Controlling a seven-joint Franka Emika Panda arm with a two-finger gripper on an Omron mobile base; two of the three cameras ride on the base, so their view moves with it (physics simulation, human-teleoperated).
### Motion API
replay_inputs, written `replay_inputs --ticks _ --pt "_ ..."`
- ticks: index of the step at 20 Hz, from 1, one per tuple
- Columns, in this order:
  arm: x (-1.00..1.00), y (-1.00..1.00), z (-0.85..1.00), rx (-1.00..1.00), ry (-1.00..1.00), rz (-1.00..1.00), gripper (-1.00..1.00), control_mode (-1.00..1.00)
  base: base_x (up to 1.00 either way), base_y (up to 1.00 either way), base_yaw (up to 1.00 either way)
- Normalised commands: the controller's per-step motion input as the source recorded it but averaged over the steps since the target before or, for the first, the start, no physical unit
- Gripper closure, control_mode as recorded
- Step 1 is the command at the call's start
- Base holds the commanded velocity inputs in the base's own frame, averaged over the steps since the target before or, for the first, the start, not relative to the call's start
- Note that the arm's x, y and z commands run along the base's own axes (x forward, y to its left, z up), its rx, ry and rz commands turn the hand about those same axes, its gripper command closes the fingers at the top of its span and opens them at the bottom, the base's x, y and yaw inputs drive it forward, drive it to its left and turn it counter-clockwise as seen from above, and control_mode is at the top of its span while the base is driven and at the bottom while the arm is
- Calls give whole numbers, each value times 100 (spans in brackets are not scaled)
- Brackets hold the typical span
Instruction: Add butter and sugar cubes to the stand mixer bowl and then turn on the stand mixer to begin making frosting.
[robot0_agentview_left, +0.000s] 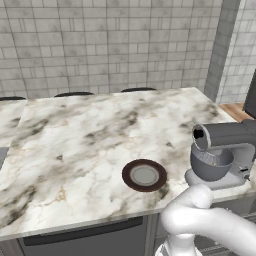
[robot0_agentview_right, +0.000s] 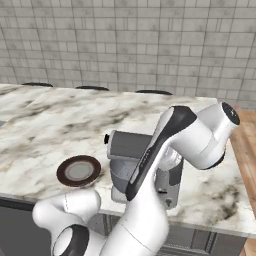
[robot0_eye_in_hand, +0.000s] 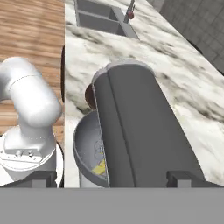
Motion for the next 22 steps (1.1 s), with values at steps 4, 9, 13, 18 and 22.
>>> replay_inputs --ticks 4,9,13,18,22 --pt "-74 14 0 0 -10 -1 -100 -100 0 0 0" --pt "-90 1 0 1 -14 -4 -100 -100 0 0 0" --pt "-59 6 -5 3 -5 -2 -100 -100 0 0 0" --pt "-17 14 -22 5 0 0 -100 -100 0 0 0" --pt "-5 8 -39 11 -1 0 -100 -100 0 0 0"
